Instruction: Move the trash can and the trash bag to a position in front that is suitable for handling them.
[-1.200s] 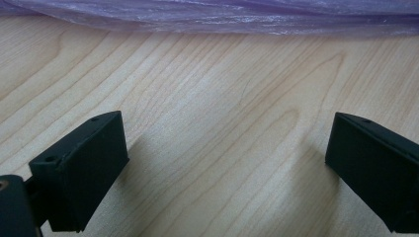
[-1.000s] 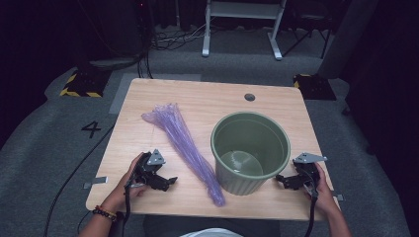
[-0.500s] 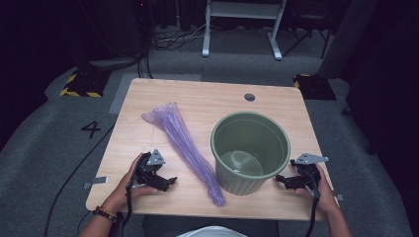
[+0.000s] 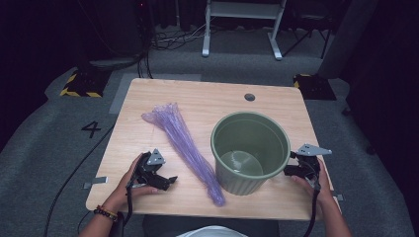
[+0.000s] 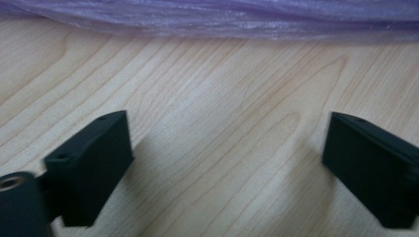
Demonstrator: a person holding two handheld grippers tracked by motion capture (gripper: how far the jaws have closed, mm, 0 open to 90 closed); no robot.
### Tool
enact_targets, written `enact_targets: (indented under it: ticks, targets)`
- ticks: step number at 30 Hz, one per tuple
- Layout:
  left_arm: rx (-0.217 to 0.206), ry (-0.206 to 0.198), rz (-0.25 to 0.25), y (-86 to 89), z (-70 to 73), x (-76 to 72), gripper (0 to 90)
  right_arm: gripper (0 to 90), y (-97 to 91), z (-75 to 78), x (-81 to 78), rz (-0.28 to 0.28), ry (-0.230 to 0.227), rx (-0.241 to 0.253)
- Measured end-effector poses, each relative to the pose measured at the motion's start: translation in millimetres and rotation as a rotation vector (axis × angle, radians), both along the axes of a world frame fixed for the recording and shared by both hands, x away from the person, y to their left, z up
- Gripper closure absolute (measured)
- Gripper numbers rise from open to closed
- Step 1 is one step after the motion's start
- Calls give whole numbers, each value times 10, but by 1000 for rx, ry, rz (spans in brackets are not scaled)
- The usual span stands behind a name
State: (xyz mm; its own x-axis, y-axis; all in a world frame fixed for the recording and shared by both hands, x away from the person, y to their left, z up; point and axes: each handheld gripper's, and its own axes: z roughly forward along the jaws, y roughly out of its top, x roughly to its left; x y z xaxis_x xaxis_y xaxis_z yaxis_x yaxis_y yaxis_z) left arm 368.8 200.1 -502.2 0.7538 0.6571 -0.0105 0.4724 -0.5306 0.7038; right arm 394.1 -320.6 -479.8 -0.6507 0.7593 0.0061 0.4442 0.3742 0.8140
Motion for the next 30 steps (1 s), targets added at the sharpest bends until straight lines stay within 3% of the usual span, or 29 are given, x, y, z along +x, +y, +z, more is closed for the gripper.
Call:
enact_targets:
  ticks: [6, 12, 13, 21, 30]
  targets:
    - [-9, 13, -10, -8, 14, 4, 160, 452, 29, 4, 97, -1, -2, 26]
    - [-3, -24, -3, -74, 77, -7, 160, 451, 20, 25, 163, 3, -5, 59]
    - [-1, -55, -5, -143, 115, -27, 161, 450, 27, 27, 184, 6, -2, 67]
    - [-36, -125, -6, -290, 288, -31, 173, 439, 62, 19, 219, 7, 1, 71]
    - [-58, -125, -30, -471, 282, 77, 184, 435, 99, 45, 234, 21, 3, 70]
